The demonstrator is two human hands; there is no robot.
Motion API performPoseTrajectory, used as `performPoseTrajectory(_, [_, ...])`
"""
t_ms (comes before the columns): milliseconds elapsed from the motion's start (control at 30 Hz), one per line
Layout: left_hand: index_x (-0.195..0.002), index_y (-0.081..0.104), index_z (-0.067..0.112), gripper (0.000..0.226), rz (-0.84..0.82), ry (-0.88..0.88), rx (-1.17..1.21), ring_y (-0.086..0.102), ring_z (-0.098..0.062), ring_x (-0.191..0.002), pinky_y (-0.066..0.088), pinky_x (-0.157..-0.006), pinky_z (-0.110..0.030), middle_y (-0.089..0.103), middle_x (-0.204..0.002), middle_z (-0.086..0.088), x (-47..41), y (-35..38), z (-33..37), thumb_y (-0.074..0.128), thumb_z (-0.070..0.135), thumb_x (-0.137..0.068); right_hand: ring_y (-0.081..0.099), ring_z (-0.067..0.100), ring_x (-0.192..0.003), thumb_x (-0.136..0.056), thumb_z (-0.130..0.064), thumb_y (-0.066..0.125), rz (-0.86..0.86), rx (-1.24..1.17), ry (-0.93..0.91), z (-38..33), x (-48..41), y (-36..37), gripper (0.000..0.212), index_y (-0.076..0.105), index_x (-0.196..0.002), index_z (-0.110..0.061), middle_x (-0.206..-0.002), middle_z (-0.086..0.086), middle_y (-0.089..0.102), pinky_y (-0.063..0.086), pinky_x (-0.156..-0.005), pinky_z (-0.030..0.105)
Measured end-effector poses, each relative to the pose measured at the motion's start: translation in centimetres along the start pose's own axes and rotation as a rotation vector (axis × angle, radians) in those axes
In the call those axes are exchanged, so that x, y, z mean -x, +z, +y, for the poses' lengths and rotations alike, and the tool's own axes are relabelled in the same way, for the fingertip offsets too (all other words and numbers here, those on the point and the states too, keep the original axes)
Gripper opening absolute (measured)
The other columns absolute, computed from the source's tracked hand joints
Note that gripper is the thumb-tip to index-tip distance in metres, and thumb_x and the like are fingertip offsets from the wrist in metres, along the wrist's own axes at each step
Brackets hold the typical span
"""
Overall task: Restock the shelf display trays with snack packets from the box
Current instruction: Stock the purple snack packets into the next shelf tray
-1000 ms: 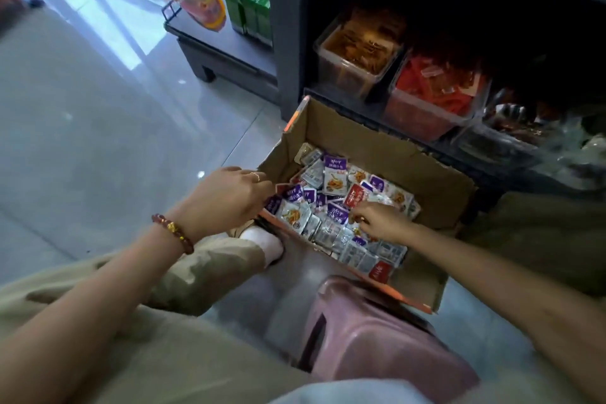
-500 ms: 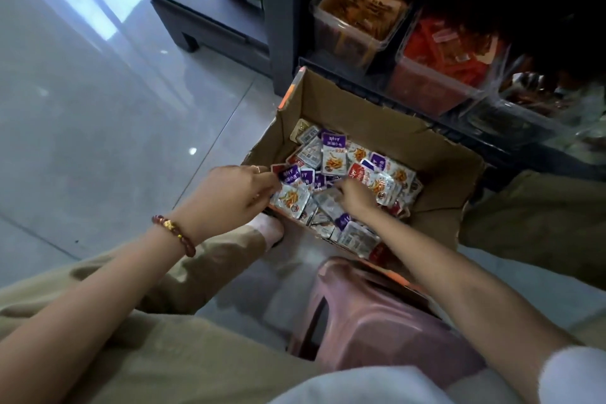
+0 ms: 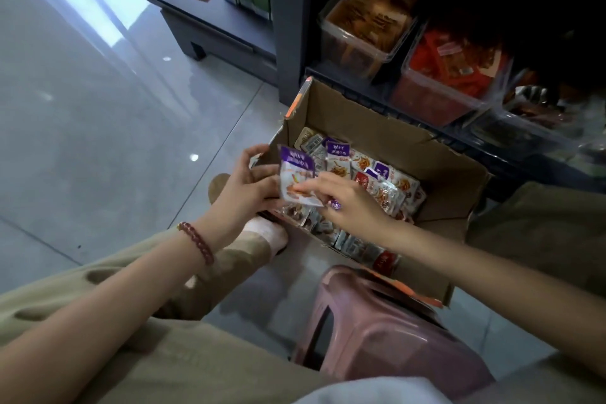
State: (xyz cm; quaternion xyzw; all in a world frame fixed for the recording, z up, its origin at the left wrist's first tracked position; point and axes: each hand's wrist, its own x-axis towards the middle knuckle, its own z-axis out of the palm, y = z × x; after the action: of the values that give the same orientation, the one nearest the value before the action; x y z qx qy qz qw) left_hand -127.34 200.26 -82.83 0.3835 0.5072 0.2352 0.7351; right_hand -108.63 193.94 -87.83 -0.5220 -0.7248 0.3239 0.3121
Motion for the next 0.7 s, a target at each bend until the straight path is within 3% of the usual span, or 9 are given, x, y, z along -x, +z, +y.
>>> performPoseTrajectory(67, [-0.121, 0.049, 0.013, 0.040, -0.008, -0.023, -0.060, 0.069, -0.012, -0.073, 0.058, -0.059, -0.028, 0.062, -0.102, -0.010, -0.2, -0.7, 0.4, 0.046, -0.012, -0.090, 0.047, -0.010, -0.087, -0.084, 0.007, 0.057, 0.016, 0.011, -0.016, 1.0, -0.7, 0.6, 0.036, 0.065, -0.116, -0.006, -0.096, -0.014, 0.049, 0.038, -0.074, 0.004])
performPoseTrajectory(167, [-0.115, 0.056, 0.016, 0.029, 0.006, 0.001, -0.208, 0.068, -0.007, -0.072, 0.053, -0.057, -0.020, 0.065, -0.102, -0.009, -0.4, -1.4, 0.1, 0.055, -0.001, -0.091, 0.047, -0.004, -0.082, -0.079, 0.012, 0.053, 0.037, 0.071, -0.137, 0.9, -1.8, 1.6, 0.036, 0.069, -0.107, -0.004, -0.093, -0.011, 0.048, 0.035, -0.073, 0.005])
performPoseTrajectory(267, [-0.109, 0.054, 0.025, 0.037, 0.095, 0.108, -0.387, 0.068, -0.018, -0.087, 0.058, -0.065, -0.027, 0.065, -0.110, -0.010, -1.0, -2.1, -0.7, 0.065, -0.001, -0.085, 0.055, 0.012, -0.080, -0.082, 0.003, 0.057, 0.066, 0.078, -0.186, 0.2, -2.3, 2.8, 0.028, 0.059, -0.107, -0.010, -0.094, -0.001, 0.053, 0.039, -0.067, 0.013])
performPoseTrajectory(333, [-0.109, 0.052, 0.026, 0.041, 0.160, 0.160, -0.448, 0.068, -0.024, -0.092, 0.060, -0.069, -0.034, 0.064, -0.114, -0.011, -1.5, -2.7, -0.6, 0.068, -0.001, -0.083, 0.055, 0.014, -0.081, -0.087, -0.005, 0.058, 0.106, 0.022, 0.041, 0.7, -2.8, 3.4, 0.023, 0.048, -0.106, -0.014, -0.096, 0.000, 0.054, 0.044, -0.066, 0.023])
performPoseTrajectory(433, [-0.112, 0.049, 0.024, 0.042, 0.204, 0.295, -0.562, 0.063, -0.021, -0.097, 0.053, -0.059, -0.014, 0.057, -0.120, -0.009, -2.1, -3.3, 0.3, 0.065, -0.003, -0.084, 0.057, 0.018, -0.085, -0.091, -0.003, 0.050, -0.026, -0.006, 0.456, 5.1, -2.9, 4.7, 0.015, 0.056, -0.097, -0.016, -0.102, 0.000, 0.057, 0.049, -0.076, 0.035])
performPoseTrajectory(500, [-0.113, 0.048, 0.025, 0.043, 0.240, 0.369, -0.661, 0.057, -0.014, -0.097, 0.048, -0.057, -0.008, 0.051, -0.121, -0.002, -2.1, -3.5, 1.0, 0.062, -0.005, -0.086, 0.060, 0.020, -0.096, -0.086, 0.002, 0.049, -0.271, 0.079, 0.567, 8.0, -2.5, 5.7, 0.028, 0.068, -0.090, -0.018, -0.111, 0.005, 0.062, 0.050, -0.086, 0.040])
performPoseTrajectory(600, [-0.111, 0.045, 0.031, 0.047, 0.254, 0.423, -0.755, 0.052, -0.009, -0.095, 0.048, -0.060, -0.012, 0.044, -0.118, 0.004, -2.0, -3.8, 1.6, 0.058, -0.007, -0.086, 0.058, 0.022, -0.105, -0.085, -0.006, 0.060, -0.550, 0.166, 0.651, 9.9, -1.5, 7.7, 0.022, 0.074, -0.099, -0.017, -0.114, 0.007, 0.064, 0.046, -0.090, 0.029])
performPoseTrajectory(633, [-0.111, 0.044, 0.032, 0.048, 0.260, 0.428, -0.774, 0.050, -0.010, -0.098, 0.048, -0.062, -0.013, 0.043, -0.119, 0.005, -2.0, -4.0, 1.6, 0.058, -0.008, -0.086, 0.054, 0.022, -0.107, -0.085, -0.011, 0.064, -0.591, 0.207, 0.676, 10.0, -1.1, 8.2, 0.021, 0.072, -0.103, -0.017, -0.117, 0.006, 0.059, 0.044, -0.089, 0.026])
performPoseTrajectory(700, [-0.112, 0.045, 0.031, 0.048, 0.268, 0.428, -0.795, 0.048, -0.010, -0.102, 0.047, -0.064, -0.013, 0.043, -0.121, 0.004, -2.0, -4.2, 1.5, 0.059, -0.007, -0.086, 0.051, 0.022, -0.103, -0.086, -0.014, 0.065, -0.491, 0.249, 0.732, 10.2, -0.8, 8.9, 0.015, 0.070, -0.099, -0.014, -0.118, 0.006, 0.050, 0.045, -0.085, 0.028])
